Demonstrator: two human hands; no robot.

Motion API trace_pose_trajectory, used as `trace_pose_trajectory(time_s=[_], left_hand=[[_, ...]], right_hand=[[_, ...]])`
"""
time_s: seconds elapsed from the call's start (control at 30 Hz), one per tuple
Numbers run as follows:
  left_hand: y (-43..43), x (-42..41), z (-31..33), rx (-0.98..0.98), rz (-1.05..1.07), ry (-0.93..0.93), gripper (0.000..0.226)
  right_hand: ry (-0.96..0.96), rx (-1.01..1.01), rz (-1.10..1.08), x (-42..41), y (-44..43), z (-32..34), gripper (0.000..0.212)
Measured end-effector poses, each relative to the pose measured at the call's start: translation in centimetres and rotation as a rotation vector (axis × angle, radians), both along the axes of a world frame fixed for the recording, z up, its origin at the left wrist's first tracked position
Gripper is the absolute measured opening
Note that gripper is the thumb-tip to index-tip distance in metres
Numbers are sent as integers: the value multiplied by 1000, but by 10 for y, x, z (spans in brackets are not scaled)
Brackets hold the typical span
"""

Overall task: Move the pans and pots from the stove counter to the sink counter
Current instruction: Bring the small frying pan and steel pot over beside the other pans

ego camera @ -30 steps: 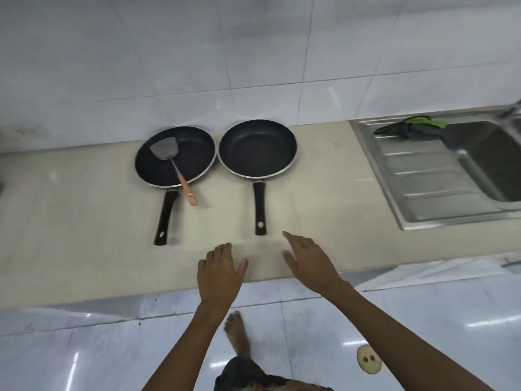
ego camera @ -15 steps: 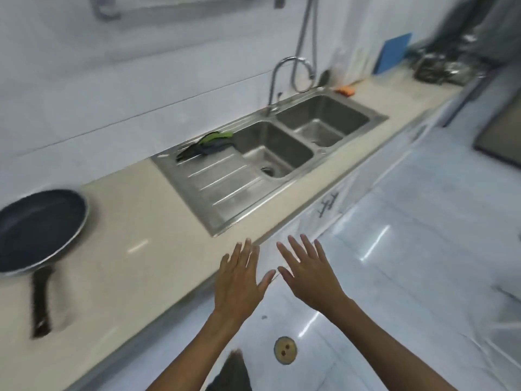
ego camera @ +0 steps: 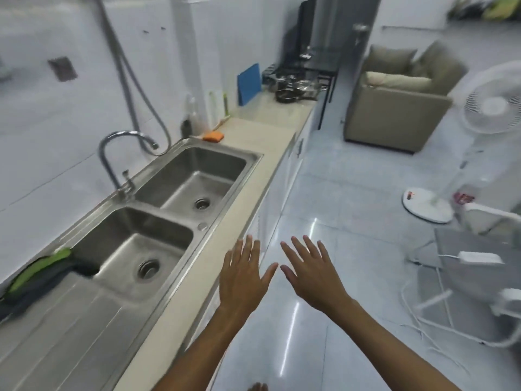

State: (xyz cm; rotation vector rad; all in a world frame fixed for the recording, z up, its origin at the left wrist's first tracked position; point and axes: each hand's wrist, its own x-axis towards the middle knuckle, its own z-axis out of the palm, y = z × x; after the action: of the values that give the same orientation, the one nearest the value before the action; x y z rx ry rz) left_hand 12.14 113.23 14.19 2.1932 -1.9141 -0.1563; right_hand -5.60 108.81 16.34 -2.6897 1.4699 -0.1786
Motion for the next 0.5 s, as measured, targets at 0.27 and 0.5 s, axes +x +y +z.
trace_pose_trajectory(time_s=[0.27,0.5], left_hand=[[-200,-33,4,24,-126,-39,89],[-375,-79,-23,84,-132,-84,92]], right_hand=[[-3,4,-132,-43,-170,-7,66],[-69,25,-152,-89,-351,-39,55]])
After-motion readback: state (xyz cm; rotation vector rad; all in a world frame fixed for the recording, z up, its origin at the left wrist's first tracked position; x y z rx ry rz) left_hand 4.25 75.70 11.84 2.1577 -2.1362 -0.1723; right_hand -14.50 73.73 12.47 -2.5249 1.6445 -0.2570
